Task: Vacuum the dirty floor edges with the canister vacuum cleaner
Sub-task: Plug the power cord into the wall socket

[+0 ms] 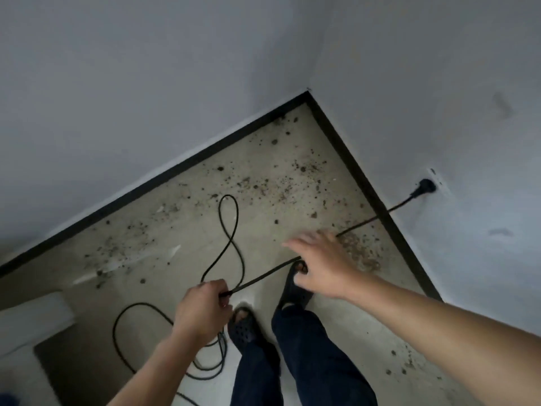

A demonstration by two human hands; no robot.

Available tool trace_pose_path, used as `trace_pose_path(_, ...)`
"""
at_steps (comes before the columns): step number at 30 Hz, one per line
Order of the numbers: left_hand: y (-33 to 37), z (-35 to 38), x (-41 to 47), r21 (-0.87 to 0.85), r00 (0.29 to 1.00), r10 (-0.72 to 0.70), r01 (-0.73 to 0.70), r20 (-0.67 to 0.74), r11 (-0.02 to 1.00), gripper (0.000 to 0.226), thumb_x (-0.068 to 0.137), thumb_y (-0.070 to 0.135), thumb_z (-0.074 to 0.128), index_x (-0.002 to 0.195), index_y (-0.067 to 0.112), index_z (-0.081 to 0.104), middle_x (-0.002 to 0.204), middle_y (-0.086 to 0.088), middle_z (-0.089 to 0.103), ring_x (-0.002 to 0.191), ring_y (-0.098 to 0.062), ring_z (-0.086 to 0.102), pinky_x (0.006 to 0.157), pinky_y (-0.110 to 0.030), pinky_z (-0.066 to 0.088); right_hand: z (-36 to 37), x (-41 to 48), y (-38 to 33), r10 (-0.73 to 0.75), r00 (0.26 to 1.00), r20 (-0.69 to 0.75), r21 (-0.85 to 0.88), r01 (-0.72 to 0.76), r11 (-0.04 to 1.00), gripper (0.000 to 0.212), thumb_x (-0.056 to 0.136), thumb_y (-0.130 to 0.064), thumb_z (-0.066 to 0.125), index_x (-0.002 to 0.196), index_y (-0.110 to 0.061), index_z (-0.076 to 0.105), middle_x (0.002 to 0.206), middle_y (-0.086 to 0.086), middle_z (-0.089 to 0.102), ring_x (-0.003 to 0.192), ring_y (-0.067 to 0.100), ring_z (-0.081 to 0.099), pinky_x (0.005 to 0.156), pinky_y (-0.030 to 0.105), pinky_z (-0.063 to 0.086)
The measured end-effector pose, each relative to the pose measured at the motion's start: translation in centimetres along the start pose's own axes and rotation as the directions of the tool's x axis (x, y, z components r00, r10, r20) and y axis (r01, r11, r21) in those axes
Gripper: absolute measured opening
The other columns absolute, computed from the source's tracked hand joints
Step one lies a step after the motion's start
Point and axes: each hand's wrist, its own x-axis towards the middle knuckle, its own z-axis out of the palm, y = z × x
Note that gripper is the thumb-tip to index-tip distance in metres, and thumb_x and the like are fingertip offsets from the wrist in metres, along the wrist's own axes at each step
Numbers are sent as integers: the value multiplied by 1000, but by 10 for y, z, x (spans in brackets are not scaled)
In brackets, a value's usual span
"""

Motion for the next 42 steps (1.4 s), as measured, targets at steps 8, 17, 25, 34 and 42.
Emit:
trace_pose_path(8,-126,58,-129,-198,937,-336,313,-92,929,22,82,31,65,68,18,55,70,1,62,72,-21,60,58,-31,42,33,-25,-31,-12,994,104,-127,25,992,49,94,-52,54,58,-21,44,59,-2,47,61,20,50,54,32,34)
trace_pose_path(17,-184,185,-338,-730,771,-630,484,94,484,46,71,37,83,58,14,45,47,-1,55,43,-18,53,47,-26,38,109,-101,-70,-54,998,8,-650,47,759,17,92,-33,50,101,-25,62,101,5,68,100,27,61,82,36,36)
trace_pose_path(25,-127,274,-382,-772,767,-621,491,164,402,24,76,19,78,71,17,54,63,5,61,62,-14,58,59,-27,45,242,-204,-124,-225,904,363,-667,420,615,25,90,-15,48,109,-25,61,110,3,69,109,27,59,93,37,35)
trace_pose_path(34,-112,389,-436,-732,639,-764,564,95,381,15,80,25,62,95,24,63,102,-4,69,100,-28,62,86,-36,50,319,-265,-86,-159,853,498,-674,496,548,35,93,-17,47,125,-22,59,125,8,64,115,30,58,90,34,47)
trace_pose_path(42,-82,434,-568,-830,542,-840,476,16,291,17,85,26,58,100,19,65,109,-6,62,103,-30,58,86,-39,48,355,-355,-125,-161,825,542,-671,540,508,34,91,-28,52,123,-22,60,121,5,65,111,27,60,85,32,47)
